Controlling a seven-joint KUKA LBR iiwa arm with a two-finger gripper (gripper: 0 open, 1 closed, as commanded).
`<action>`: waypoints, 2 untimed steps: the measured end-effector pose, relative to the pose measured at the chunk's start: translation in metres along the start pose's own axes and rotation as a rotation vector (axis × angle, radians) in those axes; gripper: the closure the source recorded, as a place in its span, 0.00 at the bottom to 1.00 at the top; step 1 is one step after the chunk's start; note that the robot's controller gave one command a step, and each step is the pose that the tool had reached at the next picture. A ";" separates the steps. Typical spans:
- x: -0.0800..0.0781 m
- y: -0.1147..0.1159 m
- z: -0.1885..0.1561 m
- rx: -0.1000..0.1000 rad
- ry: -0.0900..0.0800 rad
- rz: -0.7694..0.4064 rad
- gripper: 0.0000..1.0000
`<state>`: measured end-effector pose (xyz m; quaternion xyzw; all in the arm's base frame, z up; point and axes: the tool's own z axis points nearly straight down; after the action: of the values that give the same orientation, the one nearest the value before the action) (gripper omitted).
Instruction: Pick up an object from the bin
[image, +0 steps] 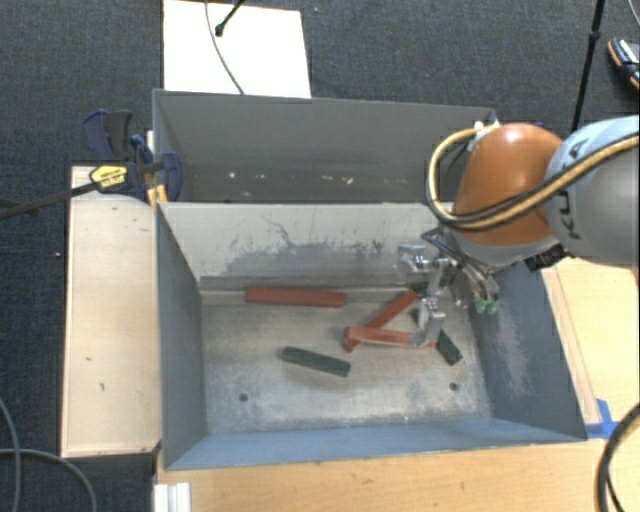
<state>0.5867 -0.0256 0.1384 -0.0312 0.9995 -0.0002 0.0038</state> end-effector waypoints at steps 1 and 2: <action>0.003 -0.002 0.021 -0.001 0.008 -0.010 0.00; -0.001 -0.001 -0.022 0.000 0.000 -0.099 0.00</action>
Offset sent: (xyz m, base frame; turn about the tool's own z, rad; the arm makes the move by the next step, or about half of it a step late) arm -0.0006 -0.0008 0.0183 -0.0994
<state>0.5877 -0.0263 0.1601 -0.0808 0.9967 -0.0003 0.0041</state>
